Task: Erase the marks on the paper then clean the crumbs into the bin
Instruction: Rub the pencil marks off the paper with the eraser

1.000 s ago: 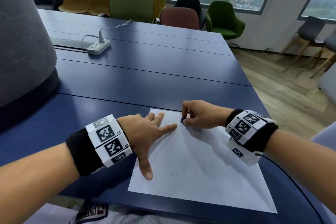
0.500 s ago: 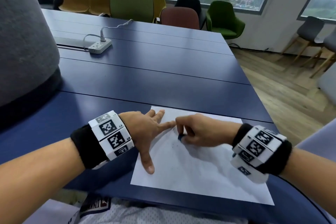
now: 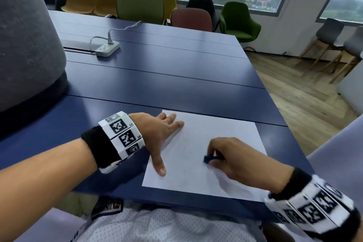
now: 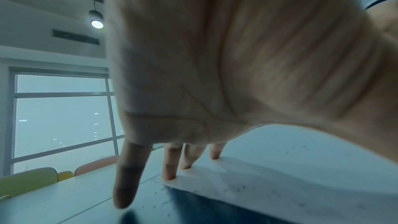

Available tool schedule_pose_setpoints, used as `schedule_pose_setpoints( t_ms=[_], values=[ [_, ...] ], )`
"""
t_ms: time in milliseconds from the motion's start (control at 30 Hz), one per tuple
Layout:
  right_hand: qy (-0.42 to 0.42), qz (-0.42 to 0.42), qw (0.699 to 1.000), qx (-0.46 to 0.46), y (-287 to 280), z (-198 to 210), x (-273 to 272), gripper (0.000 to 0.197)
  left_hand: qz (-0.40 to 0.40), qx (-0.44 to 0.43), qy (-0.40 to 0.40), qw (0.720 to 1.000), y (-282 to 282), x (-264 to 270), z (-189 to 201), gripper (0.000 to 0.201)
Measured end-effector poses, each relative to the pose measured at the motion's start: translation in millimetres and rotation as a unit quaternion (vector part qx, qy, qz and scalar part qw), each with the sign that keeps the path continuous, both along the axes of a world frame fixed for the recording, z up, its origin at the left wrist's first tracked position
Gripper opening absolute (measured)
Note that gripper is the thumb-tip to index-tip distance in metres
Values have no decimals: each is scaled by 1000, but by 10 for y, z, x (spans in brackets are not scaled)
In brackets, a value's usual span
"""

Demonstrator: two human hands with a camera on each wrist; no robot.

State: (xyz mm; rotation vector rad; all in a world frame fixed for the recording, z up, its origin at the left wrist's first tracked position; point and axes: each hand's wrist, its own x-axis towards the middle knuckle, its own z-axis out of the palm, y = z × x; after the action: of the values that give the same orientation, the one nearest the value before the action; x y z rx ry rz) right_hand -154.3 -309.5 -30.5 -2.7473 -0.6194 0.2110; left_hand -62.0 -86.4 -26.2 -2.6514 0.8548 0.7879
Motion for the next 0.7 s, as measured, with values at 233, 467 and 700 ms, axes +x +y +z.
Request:
schedule_pose_setpoints(
  t_ms=[233, 467, 700],
  values=[
    [16, -87, 996, -24, -342, -147, -469, 12, -6, 5, -6, 1000, 36, 46, -42, 152],
    [11, -119, 993, 3, -299, -252, -615, 38, -17, -20, 12, 1000, 117, -7, -15, 140],
    [6, -143, 989, 21, -324, -386, -646, 56, -216, -89, -29, 972, -285, -763, -280, 94]
  ],
)
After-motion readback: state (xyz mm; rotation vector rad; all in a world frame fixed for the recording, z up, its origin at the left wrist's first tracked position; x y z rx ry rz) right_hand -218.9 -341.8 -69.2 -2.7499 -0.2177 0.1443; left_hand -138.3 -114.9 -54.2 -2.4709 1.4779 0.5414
